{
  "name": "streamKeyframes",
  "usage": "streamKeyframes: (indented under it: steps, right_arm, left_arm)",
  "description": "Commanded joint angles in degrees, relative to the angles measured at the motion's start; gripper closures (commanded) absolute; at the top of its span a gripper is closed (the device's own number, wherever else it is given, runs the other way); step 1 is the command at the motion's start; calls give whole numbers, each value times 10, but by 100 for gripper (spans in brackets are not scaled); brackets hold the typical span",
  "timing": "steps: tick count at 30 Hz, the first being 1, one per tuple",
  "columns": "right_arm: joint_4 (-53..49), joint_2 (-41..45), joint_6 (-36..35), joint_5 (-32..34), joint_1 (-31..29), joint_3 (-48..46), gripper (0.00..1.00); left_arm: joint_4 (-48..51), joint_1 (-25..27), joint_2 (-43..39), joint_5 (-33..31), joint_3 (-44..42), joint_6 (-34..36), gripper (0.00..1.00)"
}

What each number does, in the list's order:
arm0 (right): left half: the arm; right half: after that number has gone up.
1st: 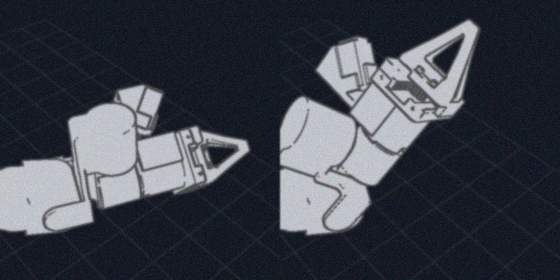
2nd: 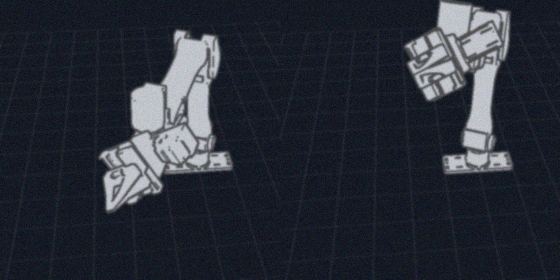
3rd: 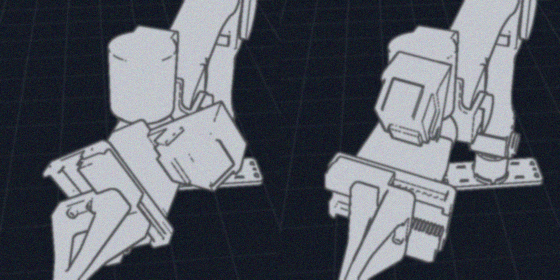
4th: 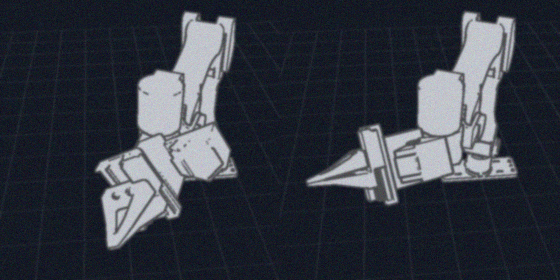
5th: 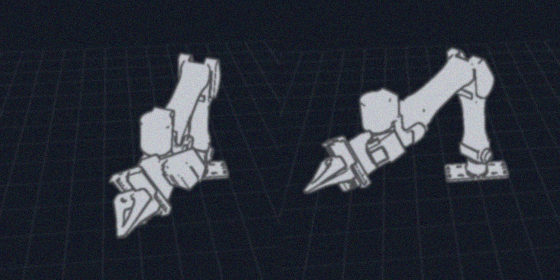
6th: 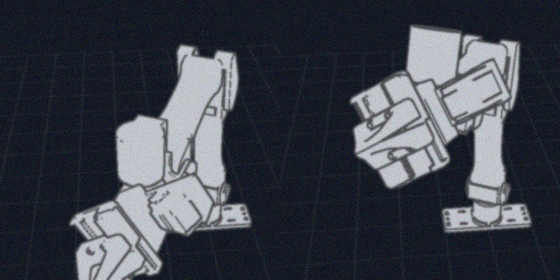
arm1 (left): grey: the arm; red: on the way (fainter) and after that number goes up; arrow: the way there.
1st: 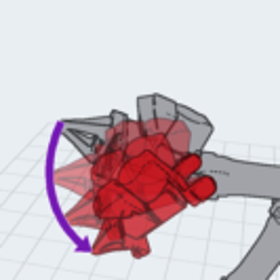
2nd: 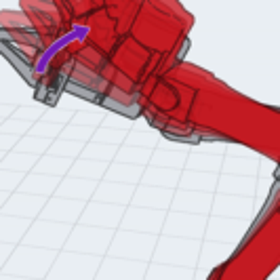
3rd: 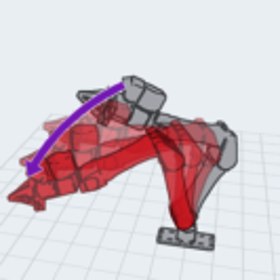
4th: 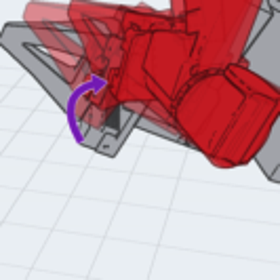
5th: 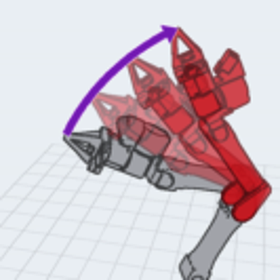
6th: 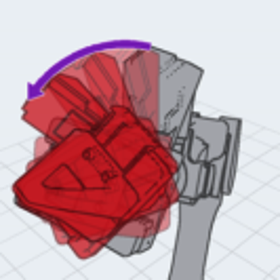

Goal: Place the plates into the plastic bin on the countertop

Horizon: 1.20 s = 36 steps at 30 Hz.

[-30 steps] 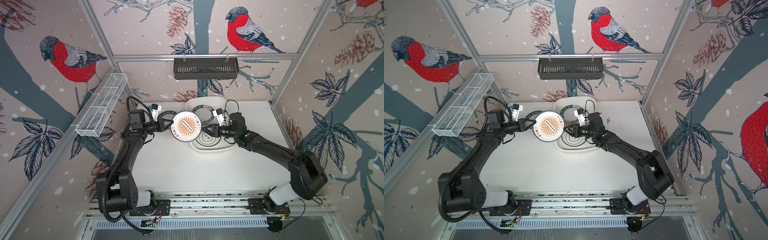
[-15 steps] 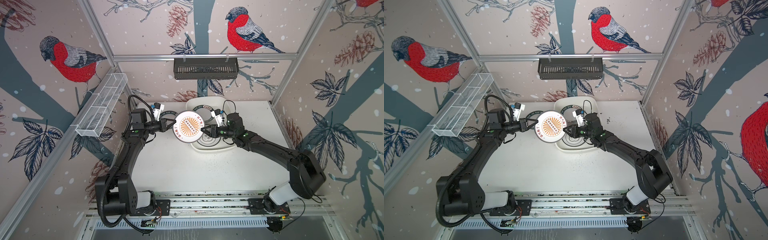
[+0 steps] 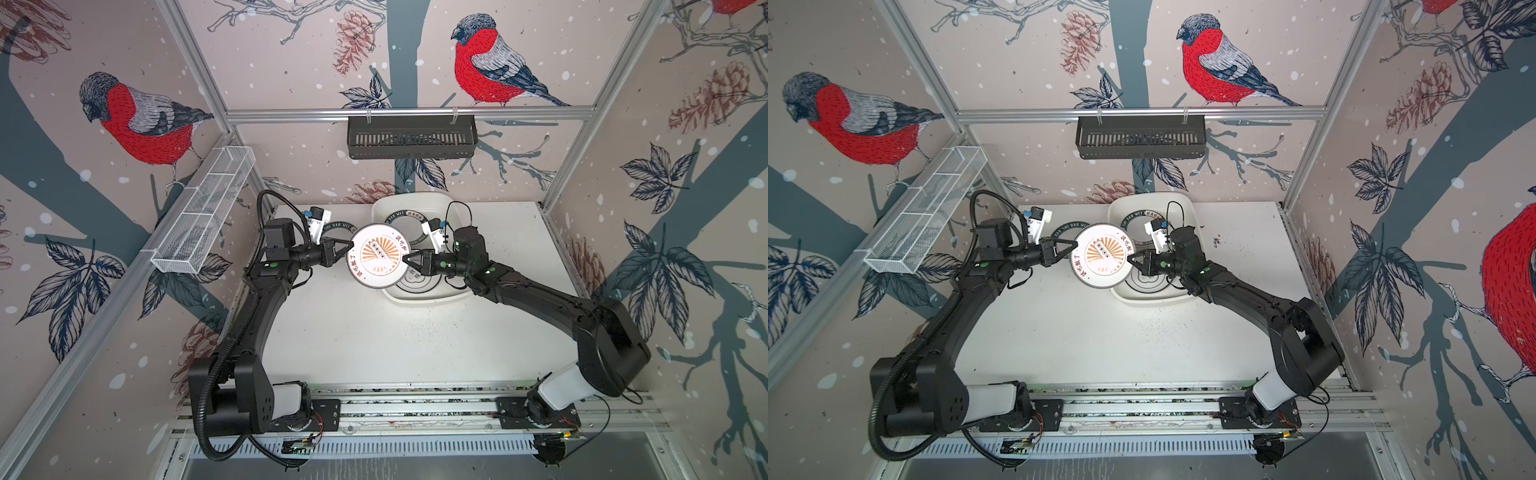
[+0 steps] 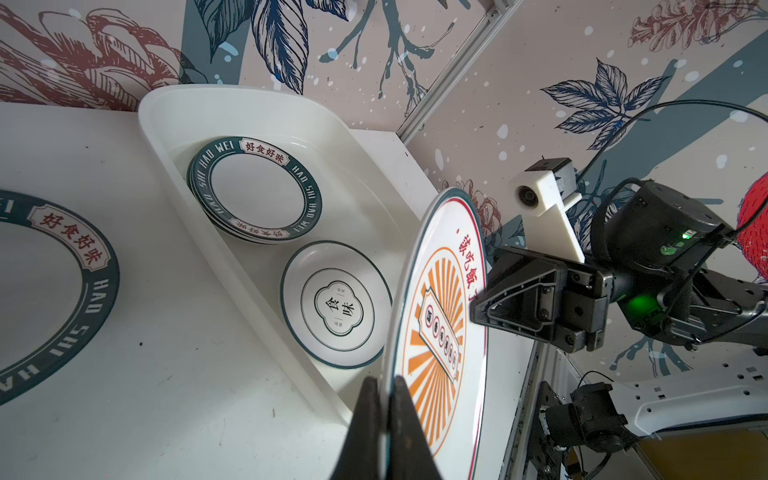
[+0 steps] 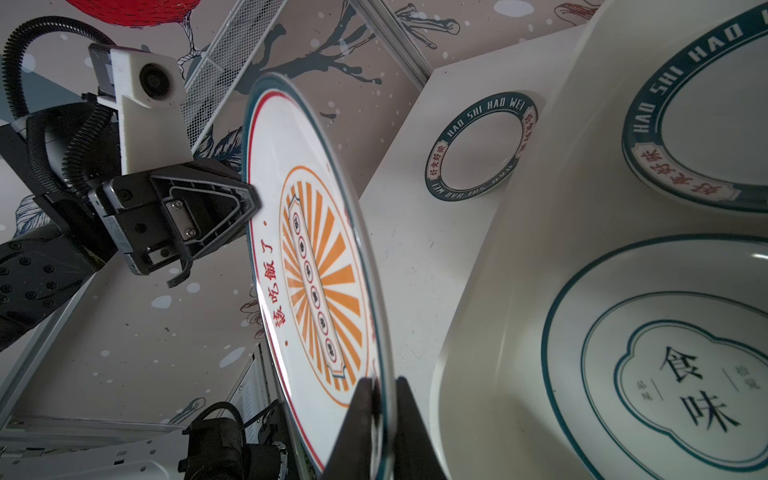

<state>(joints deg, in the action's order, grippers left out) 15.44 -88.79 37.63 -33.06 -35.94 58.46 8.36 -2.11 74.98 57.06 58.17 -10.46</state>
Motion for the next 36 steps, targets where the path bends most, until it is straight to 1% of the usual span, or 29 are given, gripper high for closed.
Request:
streamKeyframes:
  steps: [1,2,3,6,7,10,13,15,17,21,23,27,30,32,36]
  right_arm:
    - [34,-1,13,-16,1,-4,89]
    - [38,-2,15,-17,2,-5,90]
    - [40,-2,16,-18,2,-7,93]
    - [49,-3,23,-20,4,-11,97]
    - [50,-4,24,-21,4,-11,97]
    - [57,-5,28,-24,6,-11,98]
    - [58,-5,31,-24,9,-11,98]
    - [60,-6,35,-25,14,-13,98]
    - [61,-6,37,-27,19,-14,98]
    - [57,-2,38,-32,31,-15,98]
    - [49,0,38,-32,42,-17,99]
    - [27,7,38,-43,80,-24,98]
    - [6,15,37,-58,122,-36,98]
    - [-29,19,20,-65,148,-35,99]
    - [-117,17,-29,-57,186,-16,99]
  left_arm:
    - [-9,2,-4,18,-3,7,100]
    - [-10,3,-4,18,-3,7,100]
    - [-10,3,-4,18,-3,7,100]
    - [-10,3,-6,17,-3,6,100]
    - [-10,3,-6,17,-3,5,98]
    - [-13,3,-6,16,-4,1,89]
    - [-15,3,-5,14,-4,0,77]
    - [-15,3,-6,11,-3,0,64]
    - [-15,3,-7,6,-2,-1,54]
    - [-13,3,-8,-4,3,-1,41]
    - [-8,3,-7,-11,7,0,37]
    - [6,3,-9,-27,15,9,35]
    - [15,3,-14,-38,20,14,34]
    - [19,3,-17,-40,21,17,34]
    - [24,3,-23,-35,23,20,35]
